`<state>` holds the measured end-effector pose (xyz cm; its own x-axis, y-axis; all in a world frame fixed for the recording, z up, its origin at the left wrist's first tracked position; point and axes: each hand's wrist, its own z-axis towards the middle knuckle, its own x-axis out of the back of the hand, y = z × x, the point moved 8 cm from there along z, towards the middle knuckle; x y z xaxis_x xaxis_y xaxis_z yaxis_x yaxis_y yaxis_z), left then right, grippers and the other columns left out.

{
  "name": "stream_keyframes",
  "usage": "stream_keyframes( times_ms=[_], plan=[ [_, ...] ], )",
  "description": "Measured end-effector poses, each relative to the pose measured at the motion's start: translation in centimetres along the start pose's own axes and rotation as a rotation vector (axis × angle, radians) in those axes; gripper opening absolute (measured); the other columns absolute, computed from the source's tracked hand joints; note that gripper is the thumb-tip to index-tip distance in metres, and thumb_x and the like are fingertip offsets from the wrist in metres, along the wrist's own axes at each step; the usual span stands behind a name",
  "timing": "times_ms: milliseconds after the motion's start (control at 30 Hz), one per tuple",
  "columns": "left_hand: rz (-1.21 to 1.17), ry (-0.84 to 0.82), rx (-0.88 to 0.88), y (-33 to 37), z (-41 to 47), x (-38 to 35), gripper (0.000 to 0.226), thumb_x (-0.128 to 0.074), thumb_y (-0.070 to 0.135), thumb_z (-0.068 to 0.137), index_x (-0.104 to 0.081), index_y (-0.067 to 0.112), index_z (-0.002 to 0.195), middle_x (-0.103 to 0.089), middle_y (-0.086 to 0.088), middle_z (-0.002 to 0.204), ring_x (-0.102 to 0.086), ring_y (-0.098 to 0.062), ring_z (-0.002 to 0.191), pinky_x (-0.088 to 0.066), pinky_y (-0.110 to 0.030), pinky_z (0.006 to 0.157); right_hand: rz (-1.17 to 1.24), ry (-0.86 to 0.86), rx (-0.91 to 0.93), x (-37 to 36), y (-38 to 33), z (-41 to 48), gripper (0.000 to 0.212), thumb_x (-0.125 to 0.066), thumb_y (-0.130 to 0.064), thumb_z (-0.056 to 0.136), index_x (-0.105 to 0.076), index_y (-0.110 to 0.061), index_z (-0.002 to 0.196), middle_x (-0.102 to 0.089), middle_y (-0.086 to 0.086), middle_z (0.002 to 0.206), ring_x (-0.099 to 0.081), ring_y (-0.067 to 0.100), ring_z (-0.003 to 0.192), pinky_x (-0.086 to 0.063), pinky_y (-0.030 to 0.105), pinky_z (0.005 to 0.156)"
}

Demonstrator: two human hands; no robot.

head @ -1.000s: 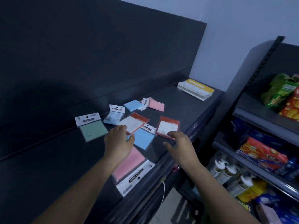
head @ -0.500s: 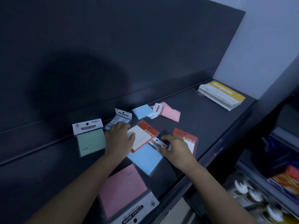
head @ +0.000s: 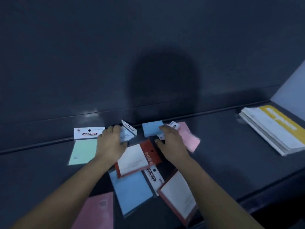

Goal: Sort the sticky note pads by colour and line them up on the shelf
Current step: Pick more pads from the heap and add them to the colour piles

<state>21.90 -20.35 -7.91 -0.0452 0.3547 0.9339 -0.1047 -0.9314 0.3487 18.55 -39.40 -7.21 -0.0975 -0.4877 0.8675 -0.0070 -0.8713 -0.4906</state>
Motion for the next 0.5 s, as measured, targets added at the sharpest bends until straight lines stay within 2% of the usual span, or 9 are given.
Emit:
stream_keyframes(
  times_ms=[100,200,267,400,500],
  plan=[
    [-0.039,0.077,-0.013,0.3,-0.2,0.8,0.051,-0.068,0.020,0.076,-0.049,0.008,0.121,-0.056,-0.013,0.115,-0.051,-0.032,0.104,-0.040,-0.039,0.085,-0.083,-0.062,0.107,-1.0,-0.2,2.7,0.056,-0.052,-0.017,0.091,-0.031,-0.010,0.142,-0.038,0.008,0.146,-0.029,0.024,0.136,-0.019,0.032,0.112],
    [-0.099,0.163,-0.012,0.2,-0.8,2.1,0.059,-0.071,0.016,0.072,-0.046,0.007,0.125,-0.051,-0.011,0.114,-0.052,-0.030,0.101,-0.041,-0.036,0.084,-0.149,-0.164,0.126,-2.3,0.1,4.7,0.063,-0.050,-0.019,0.090,-0.024,-0.015,0.147,-0.027,0.003,0.153,-0.017,0.023,0.143,-0.011,0.038,0.116],
    [-0.133,0.192,0.010,-0.1,-1.2,2.7,0.065,-0.074,0.016,0.071,-0.043,0.008,0.128,-0.046,-0.008,0.117,-0.053,-0.027,0.101,-0.043,-0.035,0.083,-0.177,-0.195,0.136,-2.8,0.0,5.6,0.065,-0.052,-0.023,0.088,-0.025,-0.019,0.146,-0.030,0.003,0.151,-0.018,0.024,0.142,-0.009,0.040,0.117],
    [-0.276,0.266,0.125,-1.5,-2.4,3.6,0.068,-0.074,0.019,0.070,-0.041,0.014,0.130,-0.040,0.003,0.115,-0.050,-0.015,0.098,-0.040,-0.025,0.078,-0.154,-0.098,0.203,-2.7,-0.9,6.1,0.065,-0.067,-0.030,0.078,-0.044,-0.014,0.136,-0.047,0.010,0.128,-0.038,0.028,0.121,-0.024,0.038,0.109],
    [-0.602,0.317,0.317,-3.7,-3.6,3.9,0.058,-0.070,0.021,0.074,-0.047,0.021,0.127,-0.055,0.010,0.106,-0.055,-0.009,0.088,-0.044,-0.024,0.072,-0.051,0.016,0.214,-1.6,-2.2,5.2,0.055,-0.073,-0.027,0.069,-0.056,-0.009,0.118,-0.047,0.009,0.113,-0.048,0.028,0.104,-0.039,0.036,0.090]
  ],
)
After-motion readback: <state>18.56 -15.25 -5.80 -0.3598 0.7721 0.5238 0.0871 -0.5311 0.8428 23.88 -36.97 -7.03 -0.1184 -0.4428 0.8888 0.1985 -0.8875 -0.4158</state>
